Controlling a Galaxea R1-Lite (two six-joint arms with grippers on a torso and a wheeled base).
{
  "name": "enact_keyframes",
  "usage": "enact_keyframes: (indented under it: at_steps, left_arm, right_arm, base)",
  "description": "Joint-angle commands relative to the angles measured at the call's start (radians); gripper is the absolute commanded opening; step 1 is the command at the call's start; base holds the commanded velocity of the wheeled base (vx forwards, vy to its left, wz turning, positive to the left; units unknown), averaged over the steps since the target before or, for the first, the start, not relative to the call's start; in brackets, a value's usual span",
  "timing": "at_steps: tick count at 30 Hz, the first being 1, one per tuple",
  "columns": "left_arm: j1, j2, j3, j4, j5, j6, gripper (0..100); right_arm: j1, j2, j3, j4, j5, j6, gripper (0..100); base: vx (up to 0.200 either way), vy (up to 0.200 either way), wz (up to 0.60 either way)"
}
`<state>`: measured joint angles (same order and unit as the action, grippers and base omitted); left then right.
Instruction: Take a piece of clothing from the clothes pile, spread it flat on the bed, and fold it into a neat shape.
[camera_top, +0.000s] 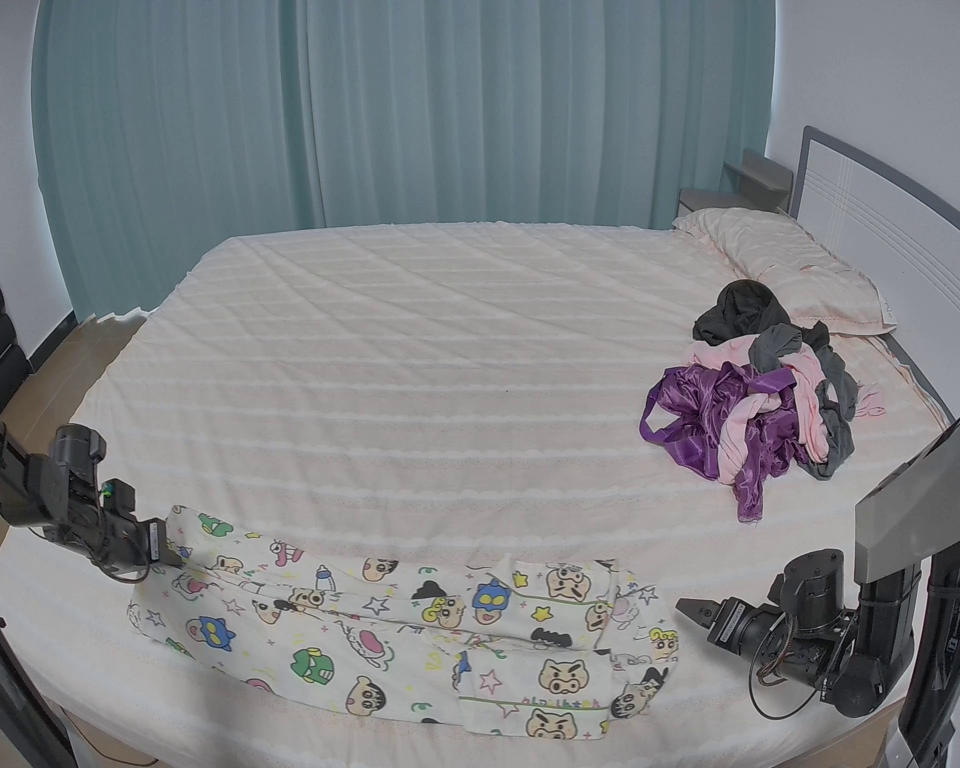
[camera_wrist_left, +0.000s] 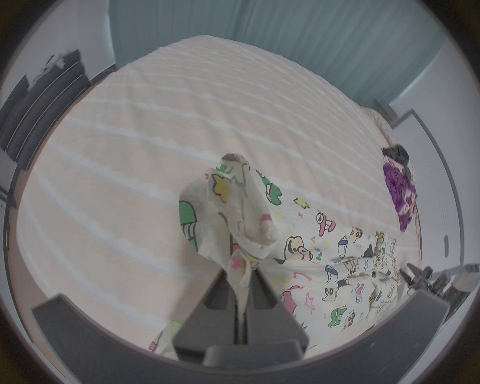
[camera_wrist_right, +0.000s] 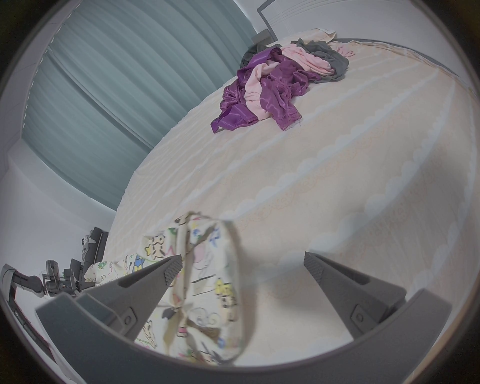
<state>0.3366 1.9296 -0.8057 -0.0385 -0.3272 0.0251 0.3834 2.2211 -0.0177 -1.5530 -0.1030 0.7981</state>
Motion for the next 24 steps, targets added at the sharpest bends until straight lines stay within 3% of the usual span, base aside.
enact_keyframes:
  at_steps: [1, 2, 7, 14, 18, 23, 24]
  left_arm:
    - [0.119, -0.054, -0.087, 0.08, -0.021, 0.029, 0]
    - [0.174, -0.073, -0.121, 0.12, -0.032, 0.047, 0]
    - [0.302, -0.081, -0.216, 0.216, -0.033, 0.133, 0]
    - [0.332, -0.127, -0.291, 0.328, -0.041, 0.134, 0]
    - [0.263, -0.162, -0.268, 0.353, -0.027, 0.125, 0]
    - [0.061, -0.264, -0.199, 0.413, -0.013, 0.052, 0]
    - [0.061, -0.264, -0.199, 0.413, -0.013, 0.052, 0]
  right_arm:
    - [0.0, -0.001, 0.012, -0.006, 0.0, 0.001, 100]
    - [0.0, -0.001, 0.01, -0.006, 0.0, 0.003, 100]
    - [-0.001, -0.001, 0.01, -0.006, 0.0, 0.003, 100]
    - [0.0, -0.012, 0.008, -0.006, 0.002, 0.006, 100]
    - [0.0, -0.011, 0.008, -0.006, 0.002, 0.006, 100]
    - [0.002, -0.008, 0.01, -0.006, 0.002, 0.006, 100]
    - [0.002, -0.008, 0.01, -0.006, 0.002, 0.006, 100]
  base:
    - [0.0, 0.0, 0.0]
    - [0.0, 0.0, 0.0]
    - [0.0, 0.0, 0.0]
    - [0.0, 0.0, 0.0]
    - [0.0, 0.0, 0.0]
    - [0.0, 0.0, 0.0]
    - [0.0, 0.0, 0.0]
